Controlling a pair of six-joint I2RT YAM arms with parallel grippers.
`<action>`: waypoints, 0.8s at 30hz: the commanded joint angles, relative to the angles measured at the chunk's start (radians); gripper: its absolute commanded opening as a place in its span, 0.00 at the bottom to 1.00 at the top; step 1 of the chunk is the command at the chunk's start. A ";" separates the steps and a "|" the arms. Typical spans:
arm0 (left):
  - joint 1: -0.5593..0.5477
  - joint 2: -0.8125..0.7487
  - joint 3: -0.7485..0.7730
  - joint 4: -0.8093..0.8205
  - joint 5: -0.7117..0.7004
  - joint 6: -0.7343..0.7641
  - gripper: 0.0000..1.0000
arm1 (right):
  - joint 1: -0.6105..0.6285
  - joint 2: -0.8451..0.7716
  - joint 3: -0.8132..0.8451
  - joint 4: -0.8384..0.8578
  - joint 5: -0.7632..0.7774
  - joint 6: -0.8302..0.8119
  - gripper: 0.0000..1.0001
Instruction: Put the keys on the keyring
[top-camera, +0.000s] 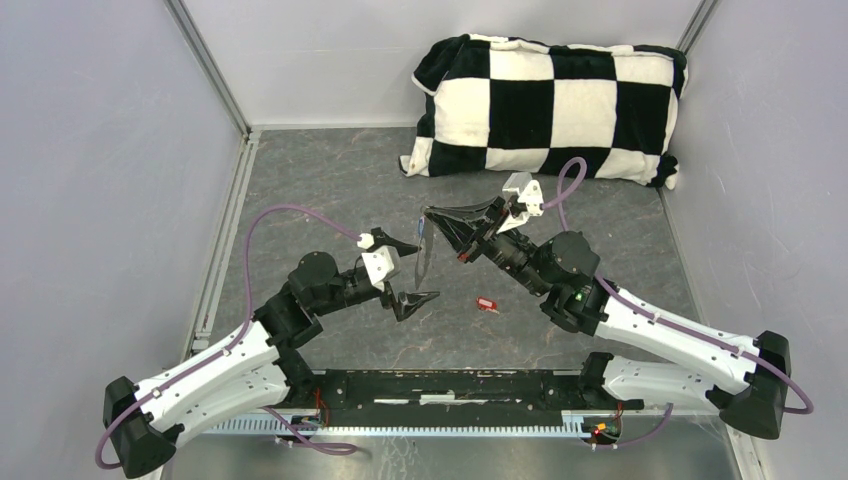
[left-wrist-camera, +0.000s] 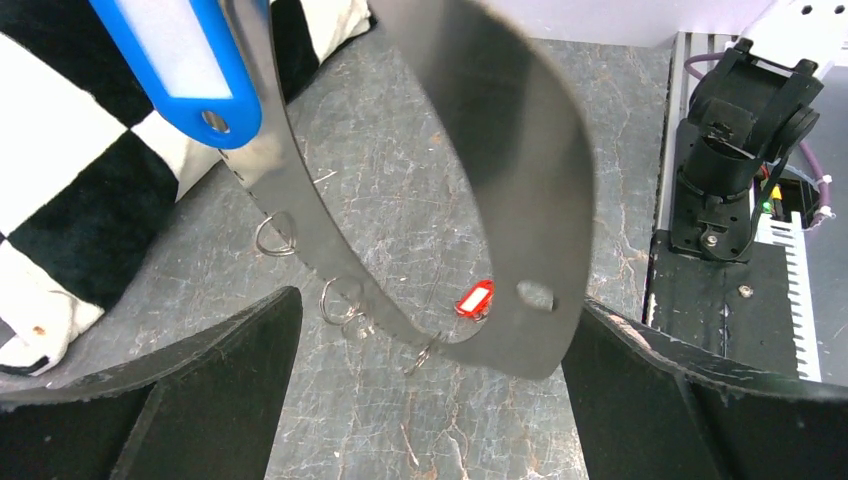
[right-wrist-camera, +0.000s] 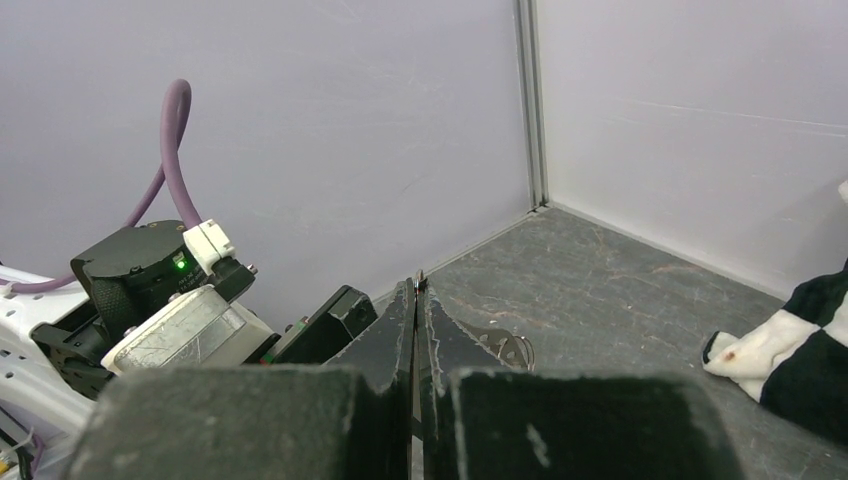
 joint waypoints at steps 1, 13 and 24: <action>-0.003 -0.011 0.006 0.023 -0.001 -0.035 1.00 | 0.011 -0.011 0.021 0.046 0.020 -0.018 0.01; -0.002 -0.019 0.010 0.016 -0.223 0.055 0.25 | 0.030 -0.024 0.012 0.038 0.025 -0.019 0.00; 0.001 -0.033 0.016 0.004 -0.100 0.553 0.02 | 0.031 -0.065 0.081 -0.224 -0.046 0.009 0.73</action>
